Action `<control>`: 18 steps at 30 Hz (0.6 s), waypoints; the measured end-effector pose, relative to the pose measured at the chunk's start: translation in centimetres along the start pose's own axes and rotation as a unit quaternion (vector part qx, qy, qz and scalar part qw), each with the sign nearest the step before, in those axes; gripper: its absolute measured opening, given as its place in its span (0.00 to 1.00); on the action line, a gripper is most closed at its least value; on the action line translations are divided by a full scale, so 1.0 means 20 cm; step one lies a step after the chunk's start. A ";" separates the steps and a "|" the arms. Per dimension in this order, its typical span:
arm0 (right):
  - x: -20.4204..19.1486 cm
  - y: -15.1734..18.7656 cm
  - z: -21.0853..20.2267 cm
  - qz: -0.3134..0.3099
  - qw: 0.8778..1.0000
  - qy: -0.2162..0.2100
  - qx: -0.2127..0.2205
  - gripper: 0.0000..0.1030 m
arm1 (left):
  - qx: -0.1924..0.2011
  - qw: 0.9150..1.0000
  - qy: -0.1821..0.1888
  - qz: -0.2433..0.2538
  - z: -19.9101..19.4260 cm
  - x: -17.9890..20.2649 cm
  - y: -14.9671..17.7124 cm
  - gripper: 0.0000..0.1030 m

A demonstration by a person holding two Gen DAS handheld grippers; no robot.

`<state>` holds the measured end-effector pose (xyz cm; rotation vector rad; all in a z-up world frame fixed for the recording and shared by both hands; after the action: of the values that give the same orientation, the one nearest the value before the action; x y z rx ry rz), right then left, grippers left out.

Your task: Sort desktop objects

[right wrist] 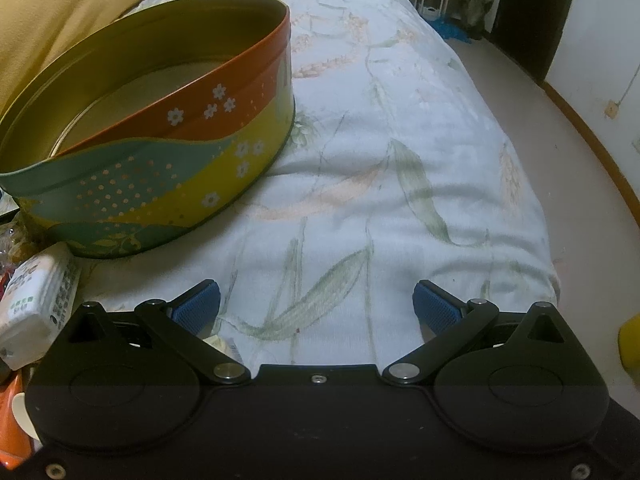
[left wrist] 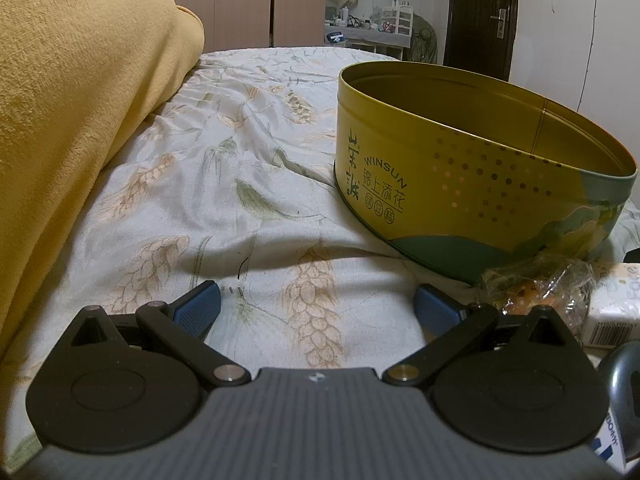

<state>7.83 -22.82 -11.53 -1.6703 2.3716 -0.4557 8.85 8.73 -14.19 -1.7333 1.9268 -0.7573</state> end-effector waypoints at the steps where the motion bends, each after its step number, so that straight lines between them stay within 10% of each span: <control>1: 0.00 0.00 0.00 0.000 1.000 0.000 -0.001 1.00 | 0.000 1.000 0.000 0.000 0.00 0.00 0.00 1.00; 18: -0.01 0.00 0.01 -0.007 1.000 -0.001 -0.002 1.00 | -0.001 1.000 -0.006 0.001 0.00 -0.01 0.00 1.00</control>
<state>7.85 -22.70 -11.74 -1.6880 2.3624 -0.4526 8.85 8.85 -14.22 -1.7328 1.9225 -0.7416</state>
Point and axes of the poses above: each gripper's, at about its wrist camera, not at the fingertips, and z roughly the way its jaws point, x to its right, y to its underside, the point moved 5 cm from there along z, roughly the way its jaws point, and after that the axes turned 14 degrees about -x, right-handed, at the moved point
